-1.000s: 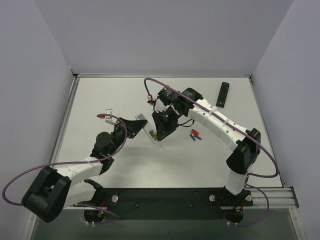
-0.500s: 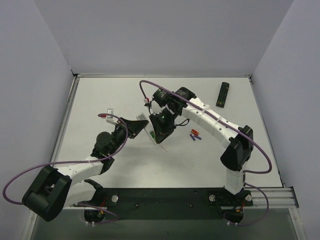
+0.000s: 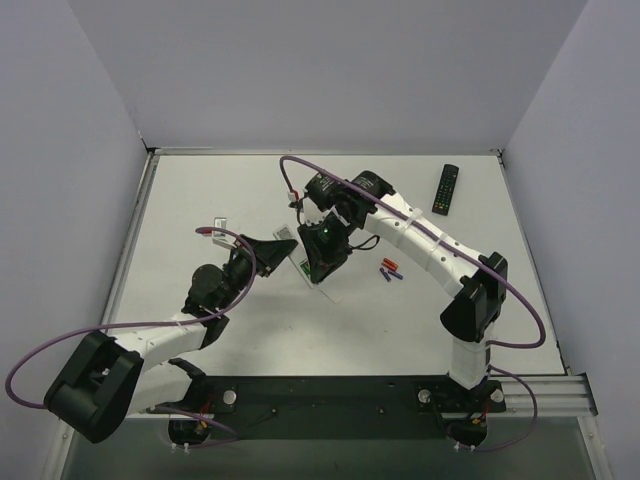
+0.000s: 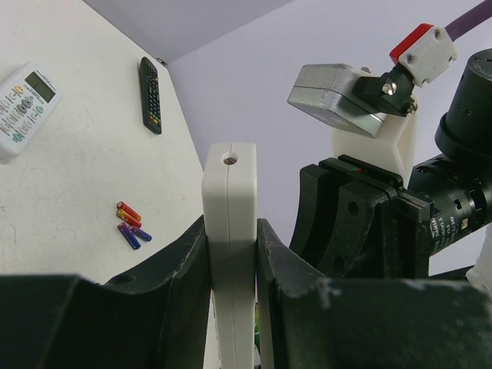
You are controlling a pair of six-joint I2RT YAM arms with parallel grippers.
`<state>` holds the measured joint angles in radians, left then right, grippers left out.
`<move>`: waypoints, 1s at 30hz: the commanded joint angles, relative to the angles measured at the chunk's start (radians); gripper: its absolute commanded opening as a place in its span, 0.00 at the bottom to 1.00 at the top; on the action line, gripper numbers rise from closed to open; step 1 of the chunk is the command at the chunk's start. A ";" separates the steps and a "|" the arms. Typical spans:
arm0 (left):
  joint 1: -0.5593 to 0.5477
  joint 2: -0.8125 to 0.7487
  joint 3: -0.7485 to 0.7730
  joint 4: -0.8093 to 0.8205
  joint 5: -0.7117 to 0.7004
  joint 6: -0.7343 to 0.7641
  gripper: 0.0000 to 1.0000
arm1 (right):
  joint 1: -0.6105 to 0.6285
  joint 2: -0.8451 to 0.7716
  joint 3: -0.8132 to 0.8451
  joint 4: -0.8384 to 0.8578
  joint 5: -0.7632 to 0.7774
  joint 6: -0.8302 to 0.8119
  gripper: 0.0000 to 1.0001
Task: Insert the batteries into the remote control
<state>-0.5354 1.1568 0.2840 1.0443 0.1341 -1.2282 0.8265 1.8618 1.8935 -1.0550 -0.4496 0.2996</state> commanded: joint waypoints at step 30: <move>-0.006 0.020 -0.034 0.138 0.006 -0.172 0.00 | 0.014 0.056 0.162 -0.148 0.137 0.007 0.29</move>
<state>-0.5358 1.1984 0.2523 1.1183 0.1318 -1.3598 0.8330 1.9125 2.0174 -1.1484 -0.3542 0.3069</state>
